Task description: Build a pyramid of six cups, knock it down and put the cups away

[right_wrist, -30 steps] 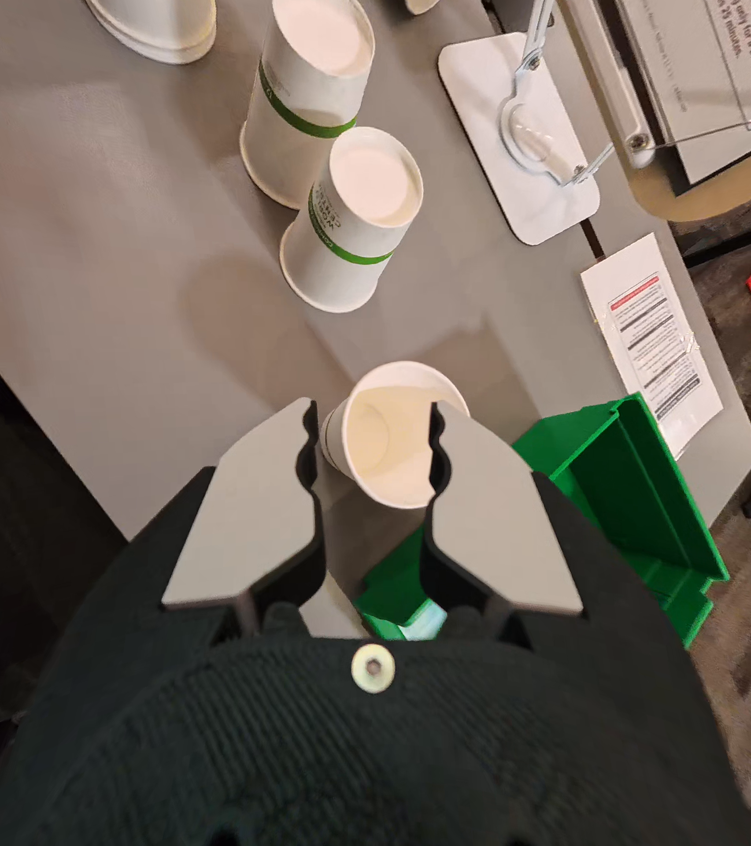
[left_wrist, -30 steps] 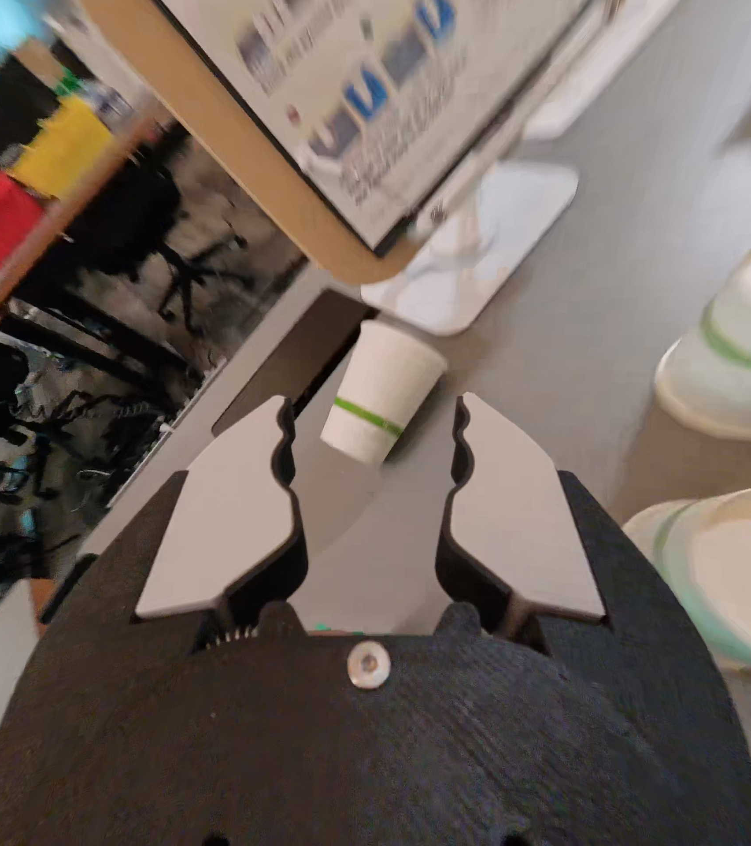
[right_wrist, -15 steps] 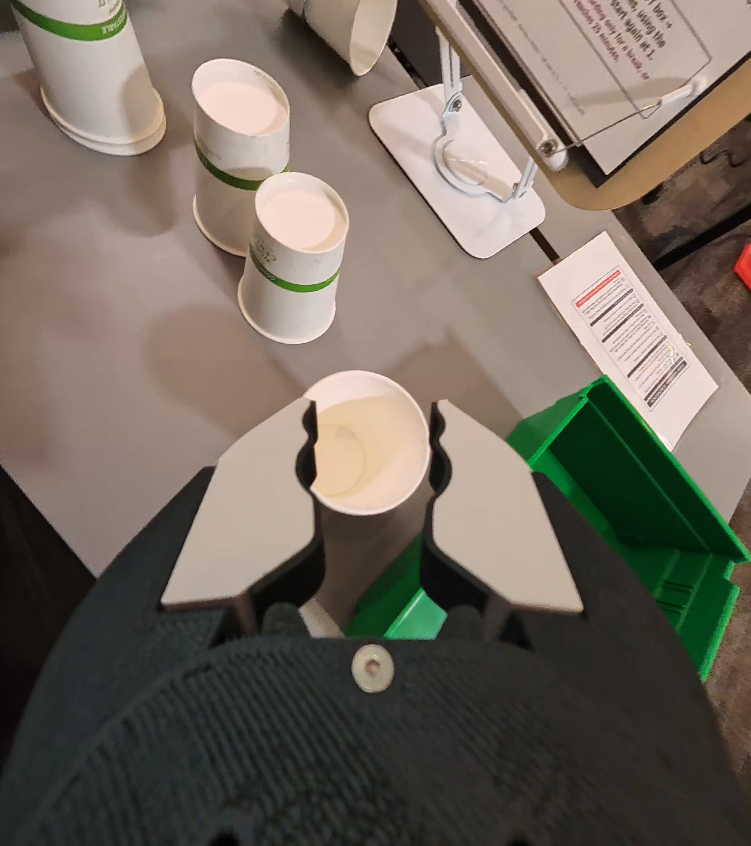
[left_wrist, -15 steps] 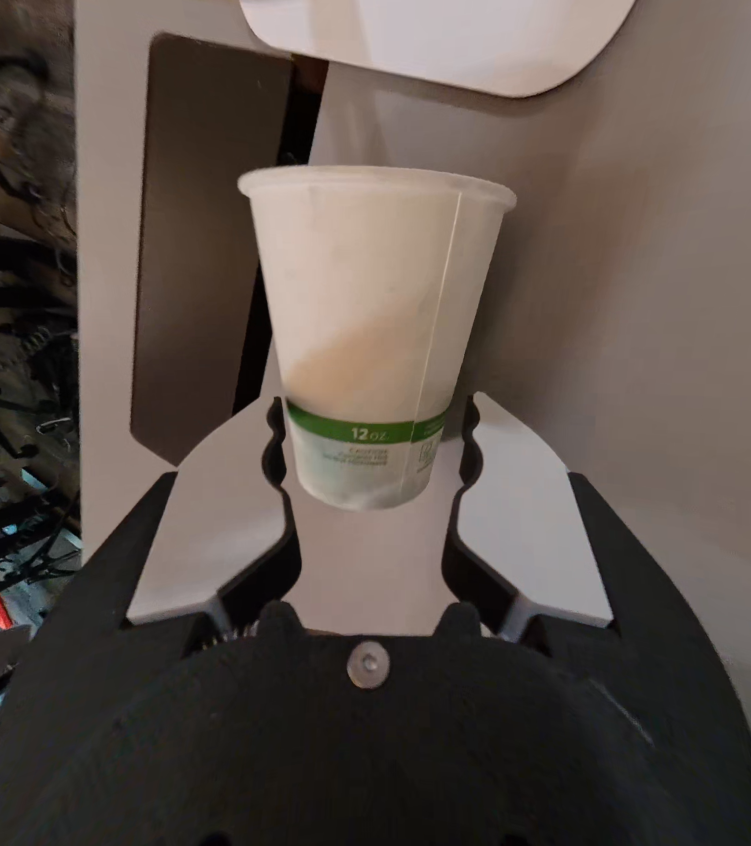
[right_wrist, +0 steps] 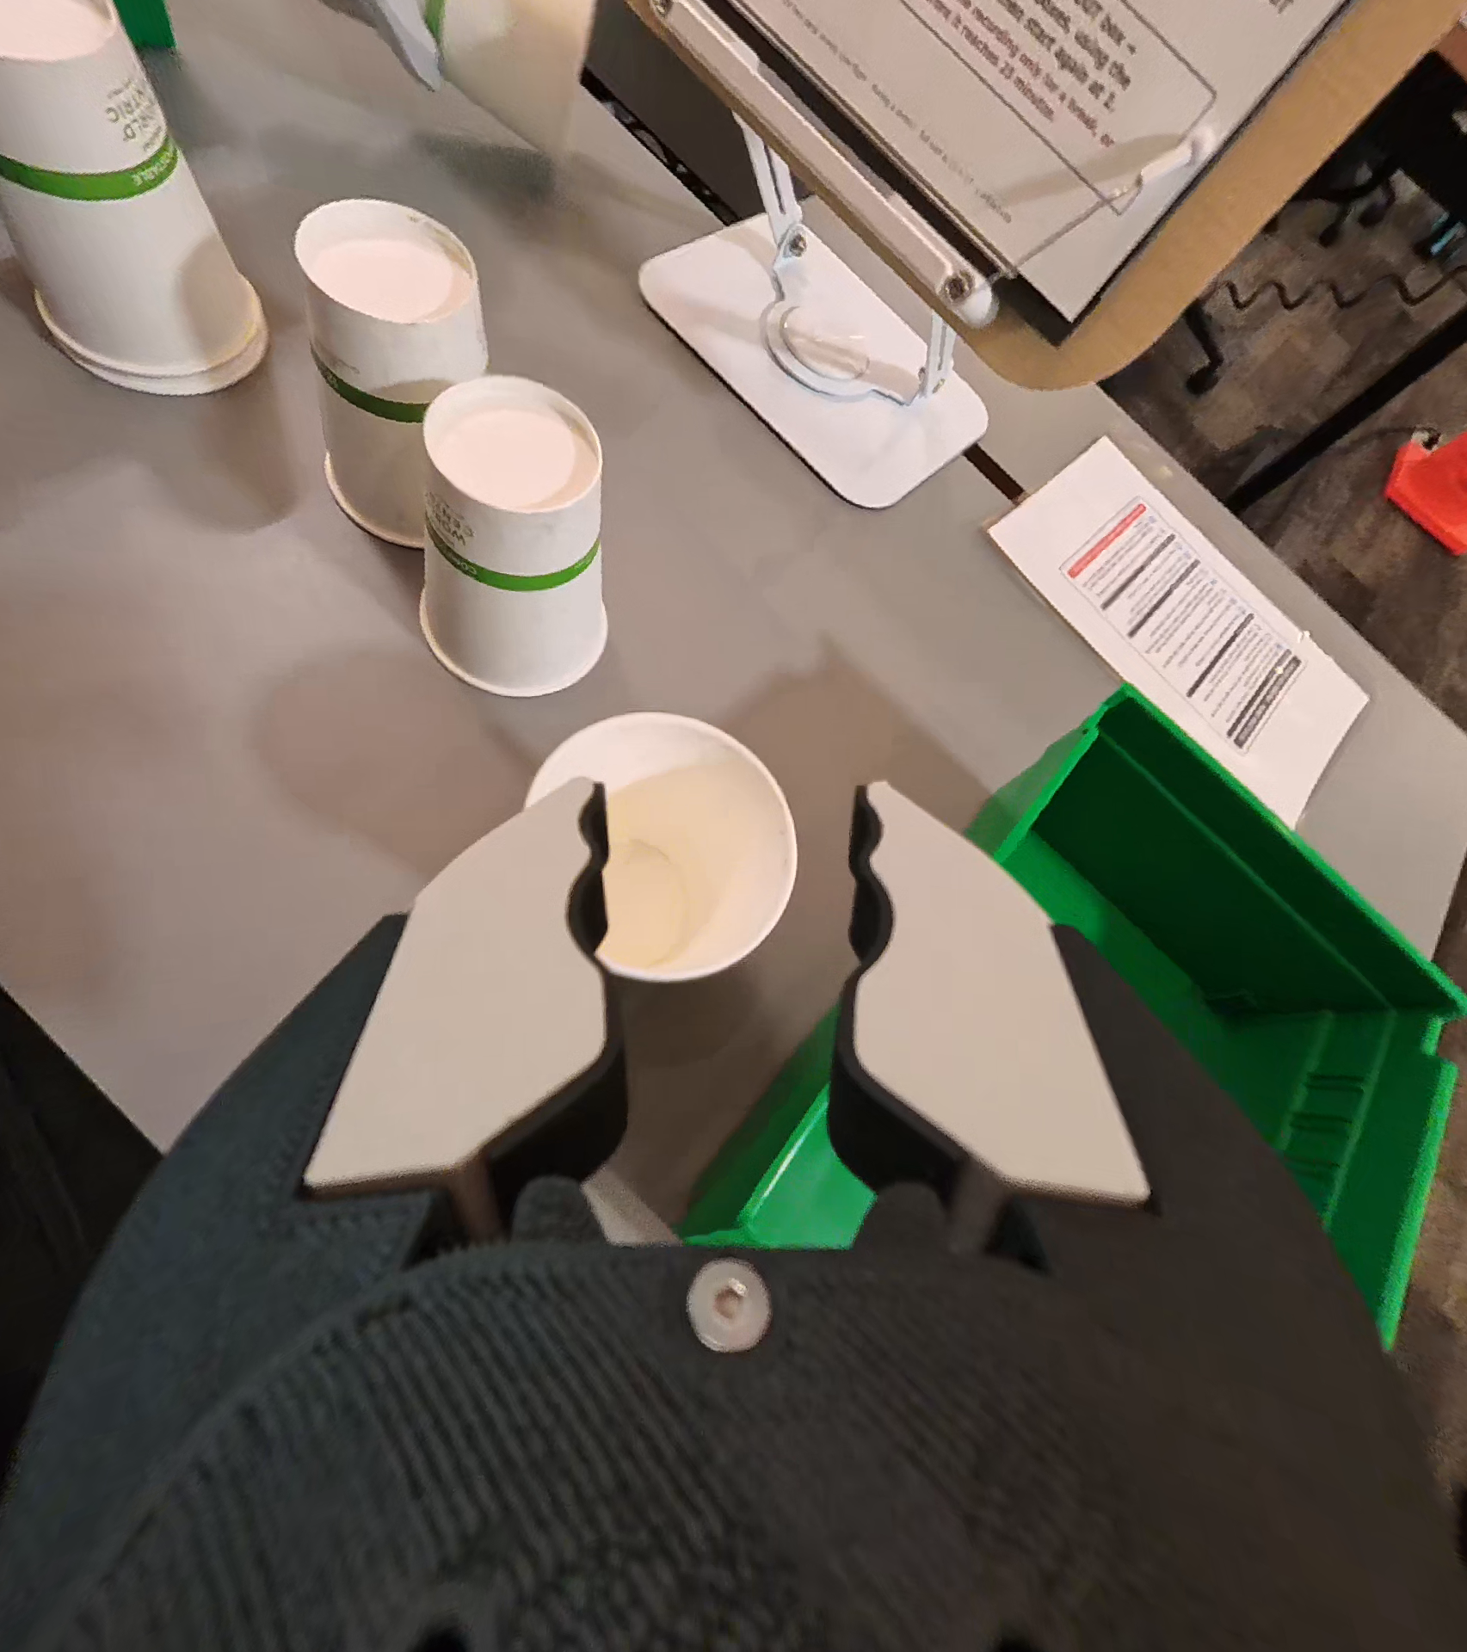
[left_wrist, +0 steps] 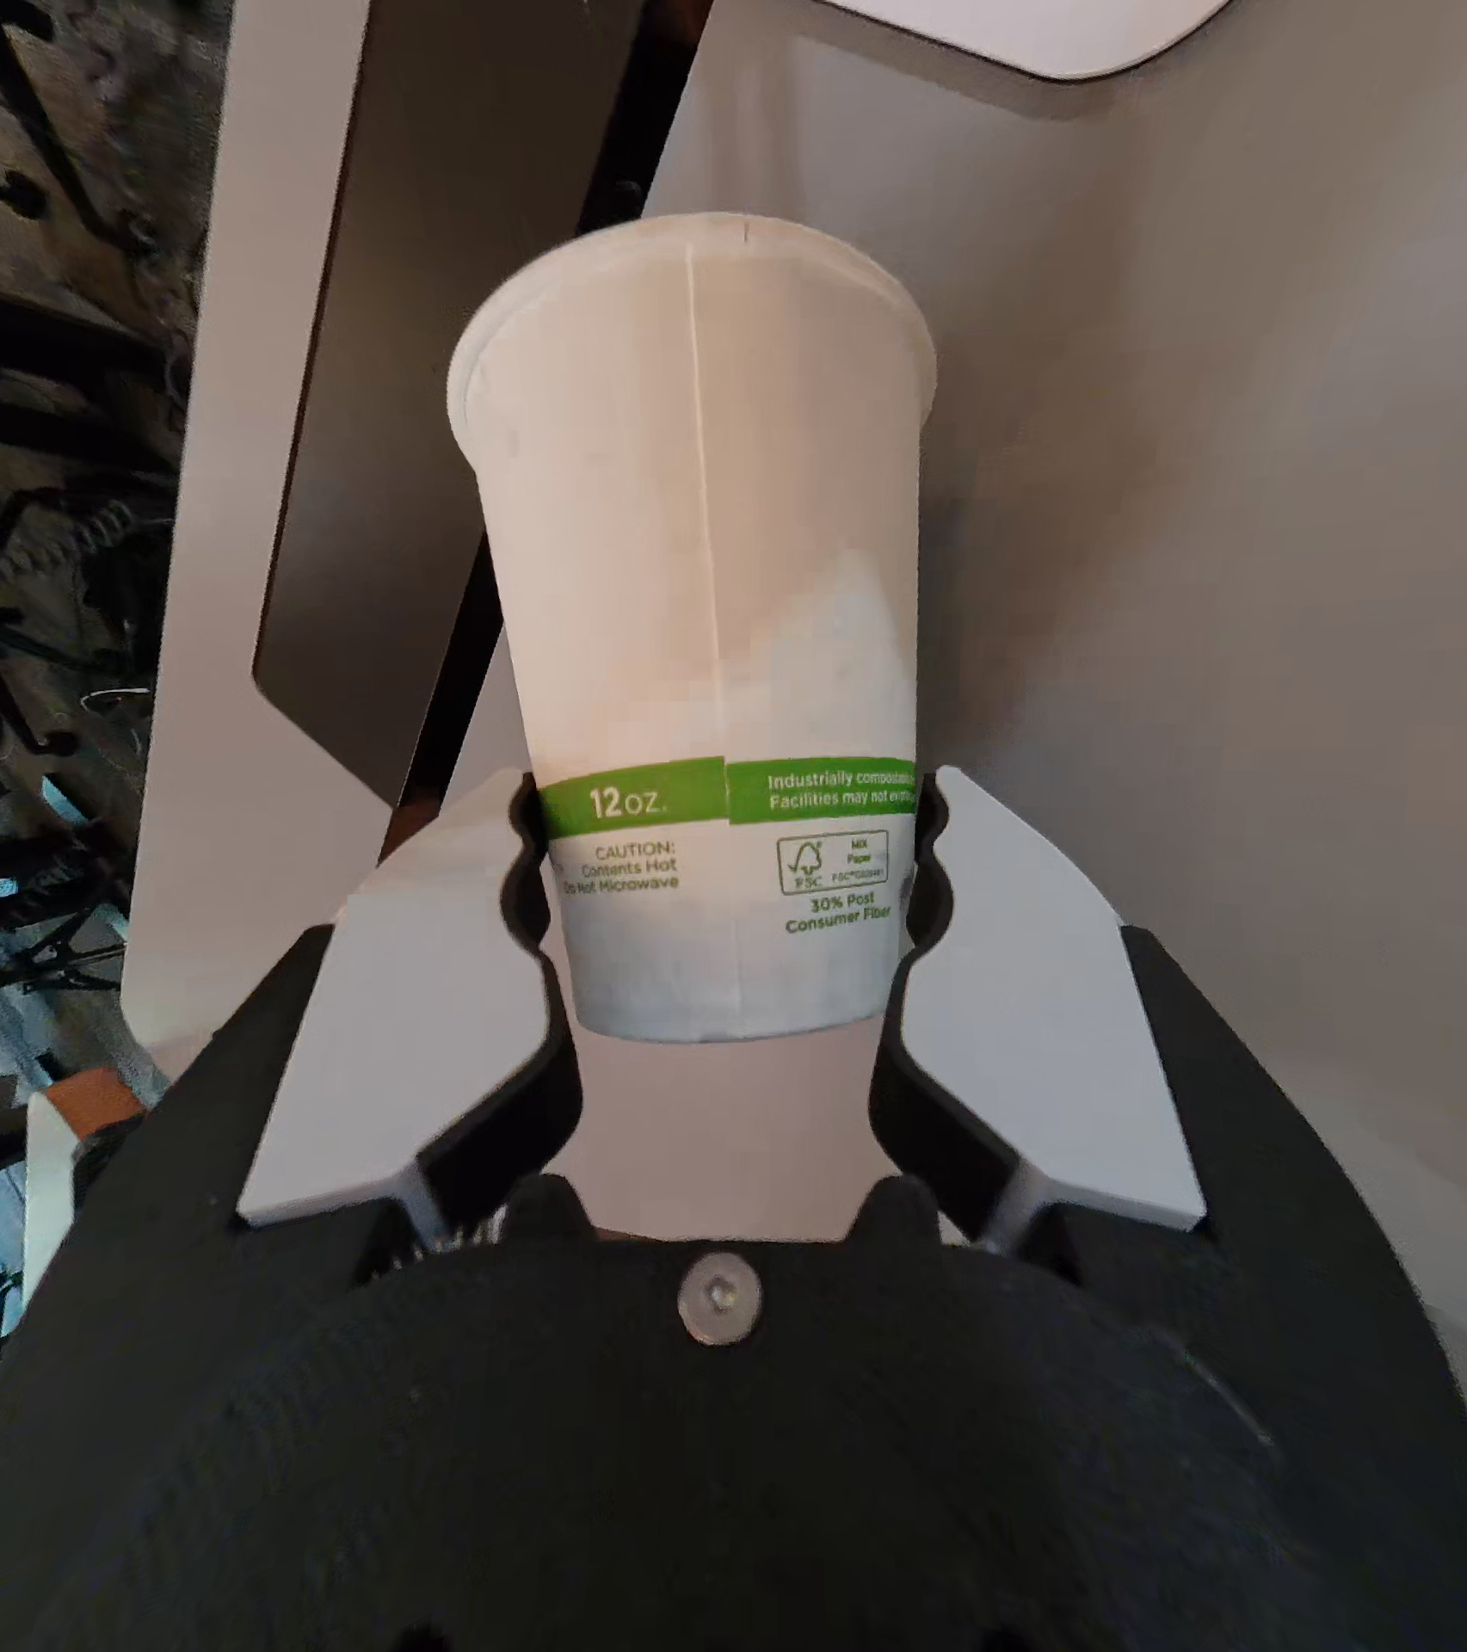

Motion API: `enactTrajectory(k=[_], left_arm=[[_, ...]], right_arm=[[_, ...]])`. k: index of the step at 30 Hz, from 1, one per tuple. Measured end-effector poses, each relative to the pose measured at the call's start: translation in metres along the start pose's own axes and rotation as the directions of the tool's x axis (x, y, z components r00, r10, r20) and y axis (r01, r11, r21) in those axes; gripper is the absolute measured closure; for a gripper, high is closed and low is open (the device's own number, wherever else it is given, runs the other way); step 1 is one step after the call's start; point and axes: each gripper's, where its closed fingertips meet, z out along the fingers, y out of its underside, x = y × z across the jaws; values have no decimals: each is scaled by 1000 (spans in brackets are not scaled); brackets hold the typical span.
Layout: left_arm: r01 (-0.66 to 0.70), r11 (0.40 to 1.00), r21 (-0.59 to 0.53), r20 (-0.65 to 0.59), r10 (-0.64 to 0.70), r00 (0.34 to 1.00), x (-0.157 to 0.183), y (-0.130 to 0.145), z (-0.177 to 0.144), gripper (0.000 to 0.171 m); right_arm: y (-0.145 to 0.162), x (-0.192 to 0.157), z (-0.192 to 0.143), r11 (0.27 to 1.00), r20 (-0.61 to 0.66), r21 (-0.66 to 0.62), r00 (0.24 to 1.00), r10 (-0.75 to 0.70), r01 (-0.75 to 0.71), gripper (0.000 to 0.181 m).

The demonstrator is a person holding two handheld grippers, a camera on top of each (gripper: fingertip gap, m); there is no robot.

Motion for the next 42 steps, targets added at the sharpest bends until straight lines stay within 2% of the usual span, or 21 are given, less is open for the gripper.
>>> enactTrajectory(k=[3,7,9,12,14,16,18,20,22,25,28,32,34,37,40,42], left_arm=[[19,1000,19,87,-20,996,-5,2,-14,91],[60,995,80,221,-76,972,-22,1,-39,91],[79,991,111,271,-107,957,-31,0,-54,91],[156,957,244,313,-230,922,-43,-10,-83,91],[240,894,378,285,-359,889,-45,-22,-109,91],[306,804,510,228,-469,853,-40,-35,-141,91],[321,717,619,178,-526,831,-24,-47,-178,91],[326,621,713,108,-556,824,5,-59,-216,91],[362,536,762,-3,-557,831,48,-68,-244,91],[433,456,778,-149,-535,832,121,-71,-260,91],[433,478,764,-156,-514,843,183,-61,-249,91],[380,582,719,-104,-450,887,258,-48,-226,92],[368,649,666,-112,-401,909,294,-46,-214,92],[336,678,654,-95,-367,925,323,-47,-208,92],[306,707,637,-45,-362,931,330,-41,-199,91],[326,702,633,-42,-389,920,329,-36,-196,91]], right_arm=[[12,-8,3,999,19,-23,999,46,-46,125],[23,-48,15,998,112,-24,992,56,-54,125],[34,-63,26,997,115,-76,993,11,-3,123],[50,-67,45,978,72,-191,995,-68,81,126],[56,-67,55,970,62,-228,996,-68,80,136],[59,-67,61,971,60,-231,997,-57,70,150],[59,-64,62,974,43,-217,997,-61,69,174],[57,-62,59,976,43,-207,998,-52,60,177],[54,-59,57,980,39,-191,998,-45,52,178],[42,-54,51,987,14,-149,999,-52,54,178],[22,-39,35,993,-61,-90,994,-85,79,178],[-1,4,-8,995,-233,-28,968,-95,91,178],[-1,37,-31,996,-344,-29,935,-86,81,178],[27,83,-47,998,-428,-68,903,-23,-7,178],[68,108,-41,981,-387,-94,914,119,-167,178],[90,115,-29,965,-335,-102,922,197,-243,178]])
